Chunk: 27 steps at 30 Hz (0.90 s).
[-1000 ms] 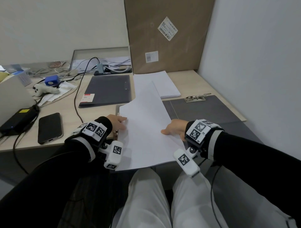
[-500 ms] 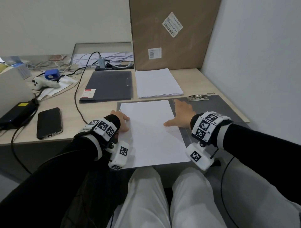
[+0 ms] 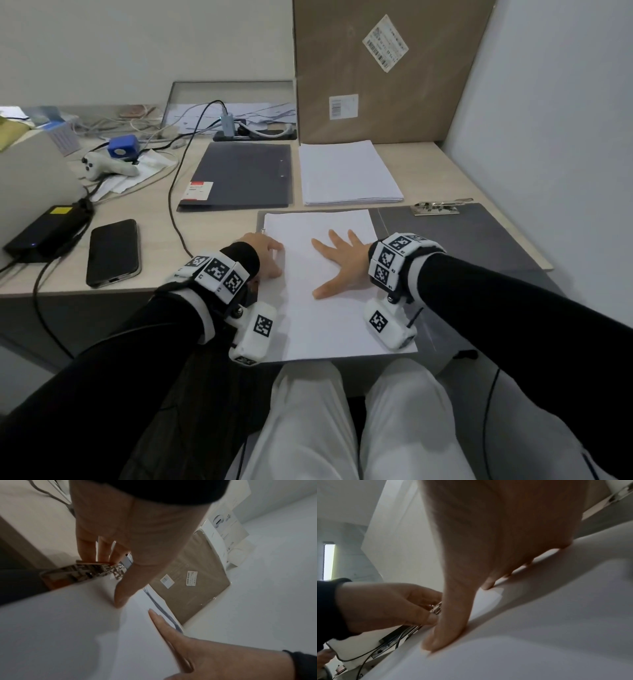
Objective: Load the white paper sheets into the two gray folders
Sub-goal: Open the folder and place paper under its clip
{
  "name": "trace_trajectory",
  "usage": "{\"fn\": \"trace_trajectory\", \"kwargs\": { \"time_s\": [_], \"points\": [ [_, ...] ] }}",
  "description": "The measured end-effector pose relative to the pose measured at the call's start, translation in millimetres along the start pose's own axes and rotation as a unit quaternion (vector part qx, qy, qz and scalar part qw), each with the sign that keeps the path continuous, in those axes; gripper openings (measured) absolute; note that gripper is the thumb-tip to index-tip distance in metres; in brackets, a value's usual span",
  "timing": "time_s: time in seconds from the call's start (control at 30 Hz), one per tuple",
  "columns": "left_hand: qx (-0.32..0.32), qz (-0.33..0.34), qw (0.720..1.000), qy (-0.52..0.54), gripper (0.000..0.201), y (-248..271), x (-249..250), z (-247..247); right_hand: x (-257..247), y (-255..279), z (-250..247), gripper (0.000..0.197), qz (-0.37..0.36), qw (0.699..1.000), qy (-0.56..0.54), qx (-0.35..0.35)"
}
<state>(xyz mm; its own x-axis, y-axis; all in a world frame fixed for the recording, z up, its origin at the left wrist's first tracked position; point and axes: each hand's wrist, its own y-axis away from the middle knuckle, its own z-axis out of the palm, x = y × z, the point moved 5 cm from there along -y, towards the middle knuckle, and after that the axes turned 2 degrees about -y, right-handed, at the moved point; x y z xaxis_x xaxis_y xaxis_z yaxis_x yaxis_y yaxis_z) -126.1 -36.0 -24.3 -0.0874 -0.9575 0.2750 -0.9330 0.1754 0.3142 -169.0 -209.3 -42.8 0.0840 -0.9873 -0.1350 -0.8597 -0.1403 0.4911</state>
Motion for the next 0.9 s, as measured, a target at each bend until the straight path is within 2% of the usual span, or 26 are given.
{"fn": "trace_trajectory", "kwargs": {
  "time_s": [0.07, 0.13, 0.27, 0.33, 0.37, 0.43, 0.53, 0.57, 0.7, 0.73, 0.8, 0.83, 0.9],
  "points": [
    [0.013, 0.0, 0.997, 0.073, 0.066, -1.5, 0.8, -4.7, 0.5, -0.2, 0.0, 0.114, -0.002, 1.0, -0.003, 0.001],
    [0.042, -0.01, 0.985, 0.169, 0.063, -2.4, -2.3, -11.7, 0.4, -0.5, -0.1, 0.114, -0.003, 1.0, -0.006, 0.002],
    [0.12, -0.031, 0.933, 0.337, 0.047, -1.5, -22.4, -26.1, 1.2, -1.3, 1.3, 0.114, -0.003, 1.0, -0.006, 0.008],
    [0.127, -0.012, 0.915, 0.383, 0.032, 1.5, -32.9, -31.8, 0.9, -0.8, 0.8, 0.115, -0.002, 1.0, -0.006, 0.012],
    [0.113, 0.011, 0.915, 0.388, 0.021, 3.1, -35.6, -33.4, 1.2, -0.8, 0.5, 0.114, -0.001, 1.0, -0.007, 0.012],
    [0.058, 0.05, 0.926, 0.369, 0.011, 7.9, -40.4, -34.2, 0.6, 0.3, 0.4, 0.114, -0.002, 1.0, -0.01, 0.012],
    [-0.051, 0.059, 0.943, 0.325, 0.005, 12.6, -48.3, -28.4, -0.3, 1.3, 0.1, 0.113, -0.002, 1.0, -0.01, 0.013],
    [-0.077, 0.059, 0.948, 0.302, 0.01, 12.9, -49.8, -24.9, 0.0, 1.2, 0.2, 0.113, -0.001, 1.0, -0.009, 0.013],
    [-0.129, 0.092, 0.961, 0.229, 0.08, 15.7, -44.9, -17.2, 2.2, 0.2, 0.0, 0.114, -0.002, 1.0, -0.015, 0.007],
    [-0.143, 0.106, 0.965, 0.194, 0.093, 14.5, -42.8, -15.6, 2.5, -0.1, 0.0, 0.115, -0.002, 1.0, -0.016, 0.007],
    [-0.151, 0.118, 0.979, 0.068, 0.089, 14.9, -39.2, -12.4, 2.5, -0.7, 0.3, 0.114, -0.003, 1.0, -0.02, 0.009],
    [-0.134, 0.121, 0.984, 0.004, 0.084, 14.1, -38.6, -10.9, 2.4, -0.8, 0.6, 0.114, -0.003, 1.0, -0.021, 0.01],
    [-0.111, 0.115, 0.986, -0.047, 0.08, 14.2, -37.1, -7.5, 2.6, -2.2, 1.5, 0.115, -0.003, 1.0, -0.023, 0.011]
  ]
}}
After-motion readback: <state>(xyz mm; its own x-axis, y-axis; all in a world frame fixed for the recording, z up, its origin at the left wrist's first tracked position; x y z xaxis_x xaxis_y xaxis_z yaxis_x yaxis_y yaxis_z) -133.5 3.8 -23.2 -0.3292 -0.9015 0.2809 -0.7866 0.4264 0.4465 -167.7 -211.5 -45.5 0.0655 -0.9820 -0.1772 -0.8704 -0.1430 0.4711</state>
